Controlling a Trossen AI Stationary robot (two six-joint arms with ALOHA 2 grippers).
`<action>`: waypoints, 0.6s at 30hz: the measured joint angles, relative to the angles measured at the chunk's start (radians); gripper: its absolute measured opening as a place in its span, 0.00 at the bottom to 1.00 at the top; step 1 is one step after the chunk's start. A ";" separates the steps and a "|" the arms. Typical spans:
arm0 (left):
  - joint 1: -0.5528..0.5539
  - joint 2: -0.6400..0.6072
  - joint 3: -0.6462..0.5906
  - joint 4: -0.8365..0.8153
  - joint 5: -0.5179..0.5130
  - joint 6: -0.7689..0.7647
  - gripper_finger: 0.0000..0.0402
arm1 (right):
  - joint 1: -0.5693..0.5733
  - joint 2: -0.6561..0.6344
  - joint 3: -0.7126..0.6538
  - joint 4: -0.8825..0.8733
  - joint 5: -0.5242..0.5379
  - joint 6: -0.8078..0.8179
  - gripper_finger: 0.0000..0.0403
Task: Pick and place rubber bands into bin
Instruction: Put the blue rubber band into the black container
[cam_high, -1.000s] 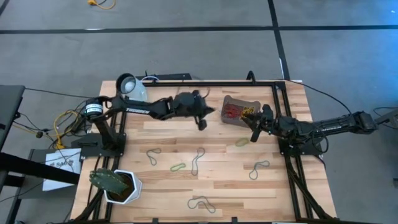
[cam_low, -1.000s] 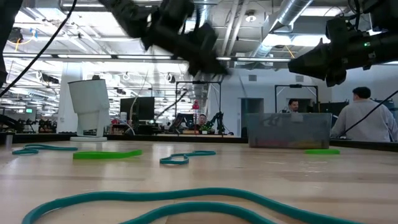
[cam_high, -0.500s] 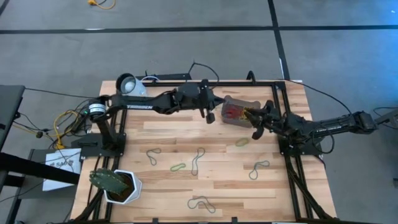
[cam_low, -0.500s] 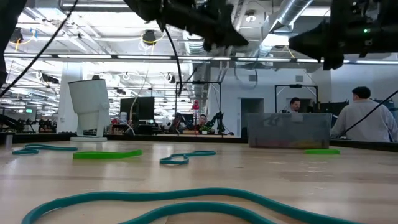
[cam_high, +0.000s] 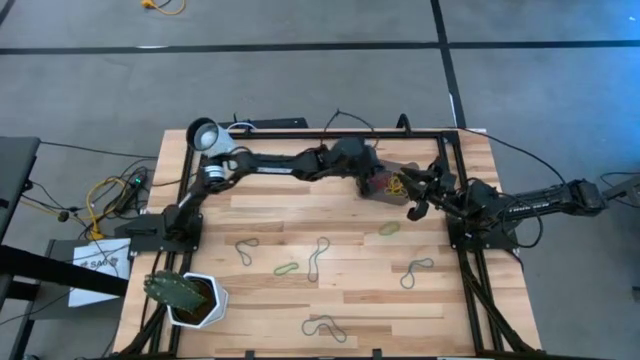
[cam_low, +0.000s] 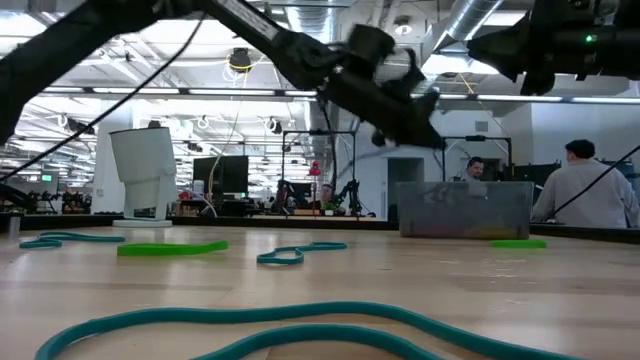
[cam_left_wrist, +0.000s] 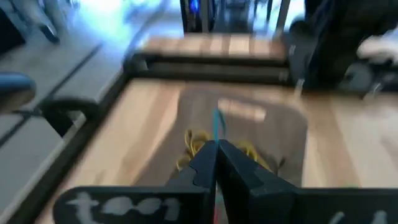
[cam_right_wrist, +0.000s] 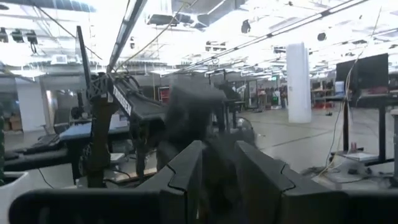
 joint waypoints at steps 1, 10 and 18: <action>-0.001 0.026 0.029 -0.027 -0.008 -0.001 0.00 | 0.000 0.000 0.000 0.000 0.000 -0.012 0.23; 0.000 0.141 0.120 -0.161 0.000 0.013 0.00 | 0.000 0.000 0.000 -0.001 0.000 -0.066 0.23; 0.003 0.140 0.119 -0.139 -0.003 0.019 0.00 | 0.001 0.000 0.000 -0.042 0.000 -0.066 0.23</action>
